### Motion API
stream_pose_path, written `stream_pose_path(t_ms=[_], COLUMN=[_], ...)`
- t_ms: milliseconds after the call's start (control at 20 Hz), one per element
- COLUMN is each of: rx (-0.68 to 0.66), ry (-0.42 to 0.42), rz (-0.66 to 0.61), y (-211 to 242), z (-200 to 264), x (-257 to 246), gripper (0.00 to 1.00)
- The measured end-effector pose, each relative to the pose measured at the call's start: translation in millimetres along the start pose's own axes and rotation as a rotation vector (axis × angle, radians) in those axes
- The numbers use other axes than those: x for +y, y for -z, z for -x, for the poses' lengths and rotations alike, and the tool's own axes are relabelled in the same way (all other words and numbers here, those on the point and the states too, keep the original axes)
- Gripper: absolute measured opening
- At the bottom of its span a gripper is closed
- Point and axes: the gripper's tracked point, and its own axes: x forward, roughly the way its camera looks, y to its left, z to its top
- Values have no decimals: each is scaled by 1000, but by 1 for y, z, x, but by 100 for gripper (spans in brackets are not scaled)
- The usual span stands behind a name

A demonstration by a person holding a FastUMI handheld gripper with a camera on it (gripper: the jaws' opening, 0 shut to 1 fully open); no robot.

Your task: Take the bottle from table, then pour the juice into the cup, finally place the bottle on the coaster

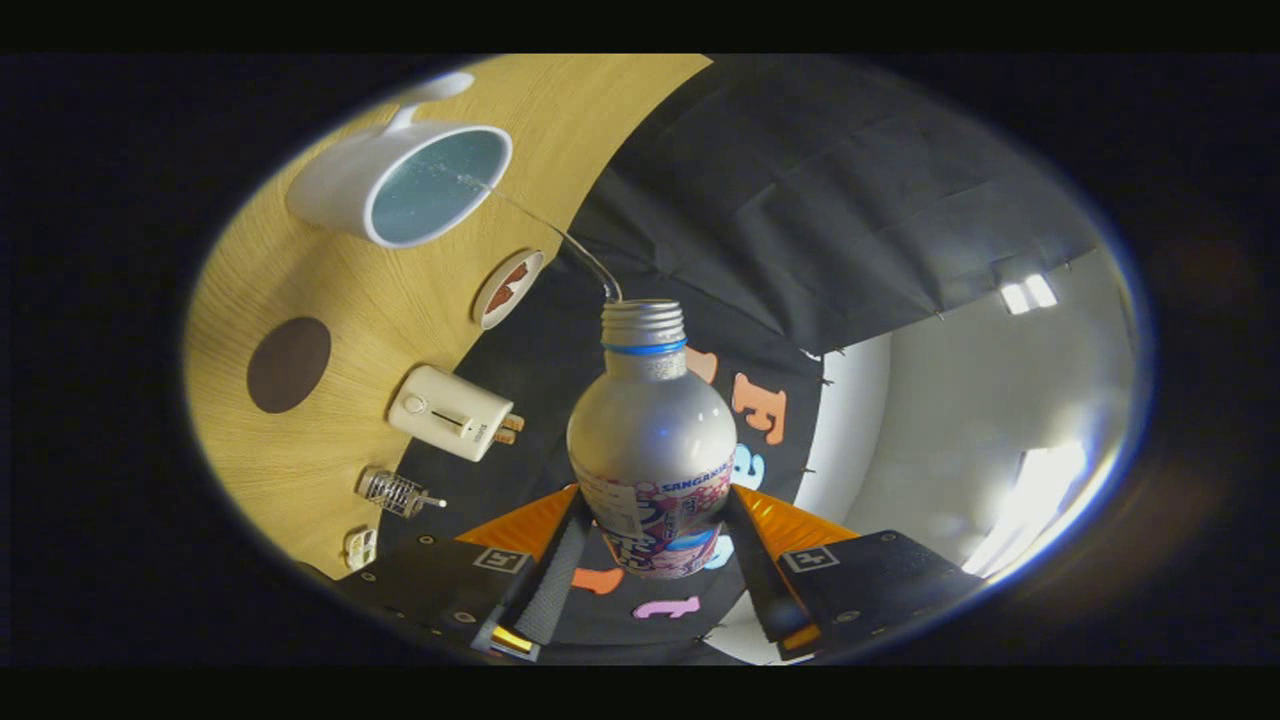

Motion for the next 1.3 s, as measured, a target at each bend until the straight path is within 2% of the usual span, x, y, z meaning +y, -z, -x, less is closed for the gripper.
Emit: stream_pose_path(t_ms=[400, 700, 950, 1050, 1300], rx=[-17, -32, -20, -6, 50], ry=[14, -25, -119, -178, -258], rz=[24, -38, -195, -313, -584], y=[-3, -18, -33, -37, -38], z=[-5, -3, 0, 1, 0], x=[-4, 12, 36, 52, 60], gripper=[76, 76, 76, 76, 77])
